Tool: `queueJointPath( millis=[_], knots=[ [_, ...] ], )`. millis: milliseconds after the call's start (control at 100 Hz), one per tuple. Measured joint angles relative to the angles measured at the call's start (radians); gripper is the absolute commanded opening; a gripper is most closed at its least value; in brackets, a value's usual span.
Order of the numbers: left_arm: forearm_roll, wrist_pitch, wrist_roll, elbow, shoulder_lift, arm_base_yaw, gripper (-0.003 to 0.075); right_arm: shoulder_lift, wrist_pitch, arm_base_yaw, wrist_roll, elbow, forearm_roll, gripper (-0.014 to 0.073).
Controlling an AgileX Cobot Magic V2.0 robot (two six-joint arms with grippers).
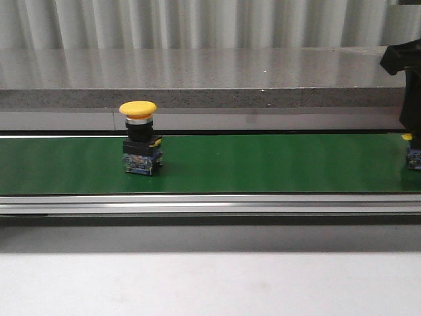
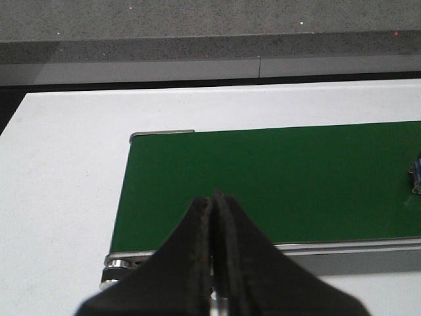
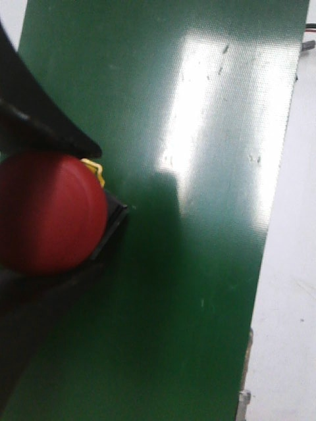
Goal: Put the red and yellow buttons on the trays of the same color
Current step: 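Lower the red button into the red tray and open the right gripper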
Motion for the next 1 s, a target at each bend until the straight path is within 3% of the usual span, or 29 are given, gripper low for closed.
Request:
queueJointPath(
  millis=[220, 500, 690, 1000],
  knots=[
    [0.000, 0.000, 0.000, 0.000, 0.000, 0.000, -0.0020, 0.004, 0.092, -0.100, 0.000, -0.126, 0.007, 0.0112],
    [0.000, 0.000, 0.000, 0.000, 0.000, 0.000, -0.0020, 0.071, 0.133, -0.342, 0.000, -0.329, 0.007, 0.0112],
    [0.000, 0.000, 0.000, 0.000, 0.000, 0.000, -0.0020, 0.210, 0.140, -0.446, 0.005, -0.506, 0.007, 0.0112],
    [0.000, 0.000, 0.000, 0.000, 0.000, 0.000, -0.0020, 0.493, 0.142, -0.523, 0.005, -0.820, 0.007, 0.0112]
  ],
)
